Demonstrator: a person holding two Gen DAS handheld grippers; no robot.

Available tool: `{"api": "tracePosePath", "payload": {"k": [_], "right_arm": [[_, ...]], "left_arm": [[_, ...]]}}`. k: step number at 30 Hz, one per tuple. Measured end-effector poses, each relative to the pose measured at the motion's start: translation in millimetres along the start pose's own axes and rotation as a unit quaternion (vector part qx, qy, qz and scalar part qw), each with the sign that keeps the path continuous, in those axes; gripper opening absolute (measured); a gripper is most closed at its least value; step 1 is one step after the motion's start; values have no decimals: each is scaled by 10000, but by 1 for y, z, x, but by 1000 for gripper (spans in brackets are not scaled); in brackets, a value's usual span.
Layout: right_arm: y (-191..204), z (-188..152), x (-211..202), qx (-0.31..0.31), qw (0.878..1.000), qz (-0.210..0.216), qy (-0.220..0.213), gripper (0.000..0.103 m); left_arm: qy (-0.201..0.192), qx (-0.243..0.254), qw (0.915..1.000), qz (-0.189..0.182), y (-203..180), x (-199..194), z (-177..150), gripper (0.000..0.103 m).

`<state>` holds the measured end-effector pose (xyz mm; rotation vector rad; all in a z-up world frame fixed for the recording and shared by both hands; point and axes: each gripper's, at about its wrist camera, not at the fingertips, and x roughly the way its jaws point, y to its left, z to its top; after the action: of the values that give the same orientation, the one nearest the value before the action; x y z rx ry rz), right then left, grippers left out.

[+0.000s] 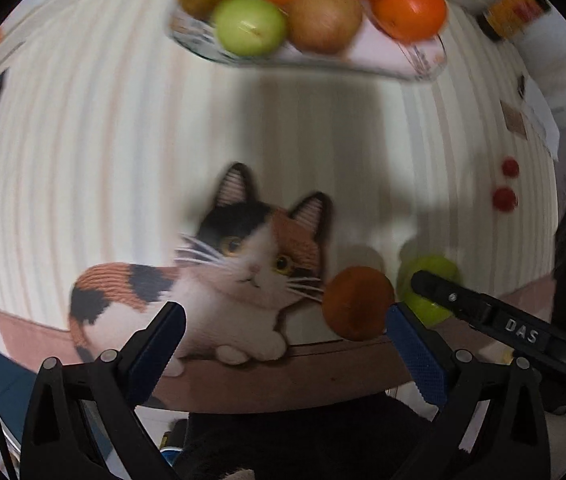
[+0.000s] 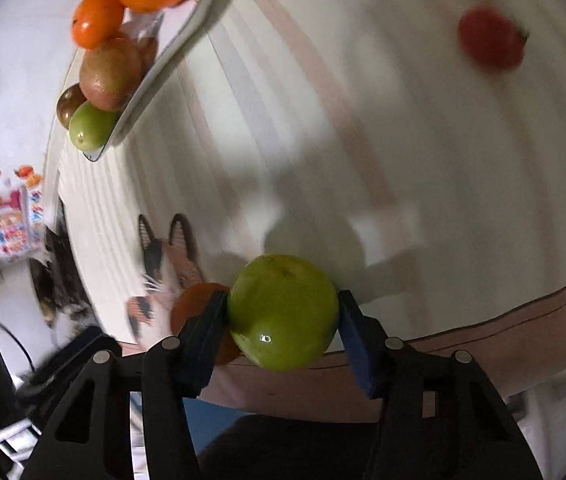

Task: Organize fruits
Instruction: 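Grasp the orange with the left gripper while the right gripper grasps the green apple, then carry the orange and green apple onto the plate and open both grippers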

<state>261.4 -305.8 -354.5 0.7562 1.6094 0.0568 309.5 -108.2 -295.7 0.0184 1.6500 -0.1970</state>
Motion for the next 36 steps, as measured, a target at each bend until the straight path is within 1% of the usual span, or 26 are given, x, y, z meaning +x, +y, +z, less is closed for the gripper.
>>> {"api": "tracePosePath", "payload": {"k": [2,4,6,8,10,11,12,13,16,22,27,31,35,36], "right_arm": [[-2,0,-9,-221,9991,-323,-149,57],[-7,1,-15,-322,9978,-551,-193,57],[-12,2,-19,-395,9966,-695,-201,57],[-14,1,-21,-423,9961,-747,-192,57],[-13,0,-22,-505,9950,-839,-218,57],[-13,0,-23,-510,9949,-839,-220,57],[-13,0,-23,-513,9948,-854,-213,57],[-12,-1,-21,-535,9945,-876,-214,57],[-7,-1,-19,-631,9928,-991,-245,58],[-6,3,-21,-712,9913,-1069,-281,58],[4,1,-19,-1051,9858,-1269,-313,57],[12,3,-19,-1114,9868,-1140,-299,57],[25,14,-26,-1164,9877,-964,-409,57],[31,19,-27,-1176,9878,-917,-448,57]], "left_arm": [[224,142,9995,-156,-11,13,3,103],[388,290,9987,-180,-24,29,5,103],[605,428,9971,-196,-35,46,6,103],[629,431,9969,-217,-40,57,7,102],[577,445,9970,-277,-42,62,7,86],[533,429,9973,-257,-42,63,7,63],[524,407,9972,-331,-39,64,8,51],[502,352,9975,-343,-37,64,8,51],[248,345,9990,-152,-32,59,8,51],[131,10,9998,-175,-8,57,10,51],[36,-165,9996,-226,8,50,15,51],[-144,-317,9988,-343,22,30,12,50],[-431,-530,9961,-555,36,1,21,50],[-565,-628,9945,-624,43,-12,27,50]]}}
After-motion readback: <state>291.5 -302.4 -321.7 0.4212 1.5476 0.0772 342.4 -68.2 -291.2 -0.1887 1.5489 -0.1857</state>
